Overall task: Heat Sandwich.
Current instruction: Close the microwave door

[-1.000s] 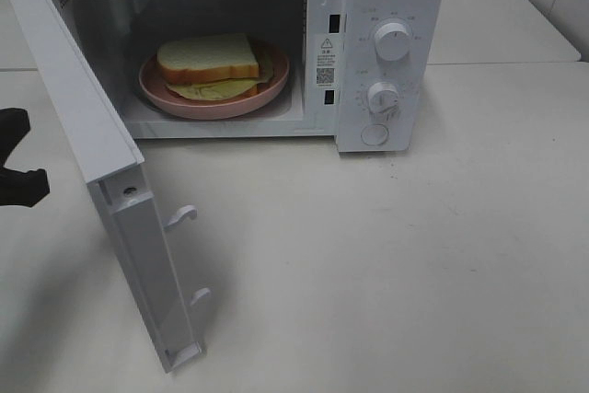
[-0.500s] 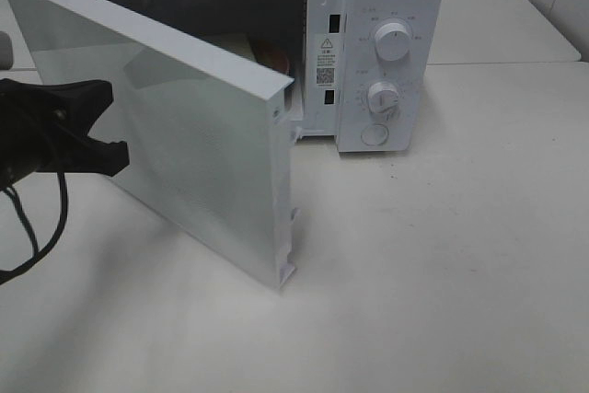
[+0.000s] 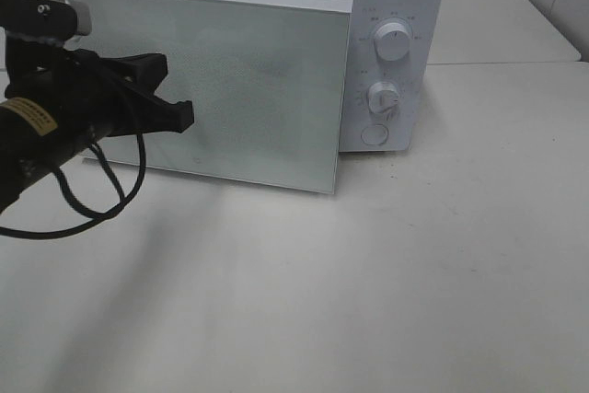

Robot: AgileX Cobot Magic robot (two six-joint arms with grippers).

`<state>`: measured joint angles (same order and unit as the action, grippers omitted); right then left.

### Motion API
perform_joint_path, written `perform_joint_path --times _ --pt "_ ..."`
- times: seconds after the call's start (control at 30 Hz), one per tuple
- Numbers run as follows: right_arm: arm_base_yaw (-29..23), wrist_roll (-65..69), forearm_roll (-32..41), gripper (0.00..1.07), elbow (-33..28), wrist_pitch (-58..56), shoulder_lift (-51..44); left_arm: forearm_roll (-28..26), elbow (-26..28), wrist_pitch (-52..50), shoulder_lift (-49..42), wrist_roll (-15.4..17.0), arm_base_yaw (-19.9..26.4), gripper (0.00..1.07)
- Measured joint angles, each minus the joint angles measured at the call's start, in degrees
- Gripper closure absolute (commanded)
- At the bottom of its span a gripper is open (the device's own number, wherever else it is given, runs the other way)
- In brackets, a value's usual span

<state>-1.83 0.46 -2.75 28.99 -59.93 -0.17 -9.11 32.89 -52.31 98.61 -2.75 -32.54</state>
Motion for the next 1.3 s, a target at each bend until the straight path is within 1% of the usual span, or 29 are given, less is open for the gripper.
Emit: perform_joint_path --times 0.1,0.13,0.17,0.27,0.33,0.4,0.43,0.5,0.57,0.63,0.73,1.07,1.3 --pt "0.0 0.0 0.0 0.31 0.0 0.0 0.0 -1.5 1.5 0.0 1.2 0.0 -0.7 1.06" --pt "0.0 0.0 0.0 0.31 0.0 0.0 0.0 -2.9 3.2 0.0 2.4 -0.2 -1.6 1.06" --pt "0.0 0.0 0.0 0.31 0.0 0.0 0.0 -2.9 3.2 0.0 2.4 -0.2 -1.6 1.06" --pt "0.0 0.0 0.0 0.31 0.0 0.0 0.0 -4.0 6.6 0.0 4.7 -0.7 -3.2 1.06" --pt "0.0 0.0 0.0 0.31 0.0 0.0 0.0 -4.2 7.3 0.0 5.2 -0.7 -3.4 1.06" --pt "0.0 0.0 0.0 0.31 0.0 0.0 0.0 -4.2 9.1 0.0 6.2 -0.7 -4.1 1.06" --pt "0.0 0.0 0.0 0.31 0.0 0.0 0.0 -4.2 10.8 0.0 7.4 -0.8 -4.6 1.06" --pt "0.0 0.0 0.0 0.31 0.0 0.0 0.0 -4.3 11.5 0.0 8.0 -0.8 -4.8 1.06" --pt "0.0 0.0 0.0 0.31 0.0 0.0 0.0 -4.7 13.8 0.5 9.5 -0.9 -5.2 1.06" --pt "0.0 0.0 0.0 0.31 0.0 0.0 0.0 -4.9 14.6 0.9 10.0 -0.9 -5.3 1.06" --pt "0.0 0.0 0.0 0.31 0.0 0.0 0.0 -5.3 17.3 2.9 11.3 -0.9 -5.3 1.06" --pt "0.0 0.0 0.0 0.31 0.0 0.0 0.0 -5.2 21.3 5.6 13.7 -0.9 -6.4 1.06" --pt "0.0 0.0 0.0 0.31 0.0 0.0 0.0 -4.9 25.0 7.6 15.7 -0.9 -6.6 1.06"
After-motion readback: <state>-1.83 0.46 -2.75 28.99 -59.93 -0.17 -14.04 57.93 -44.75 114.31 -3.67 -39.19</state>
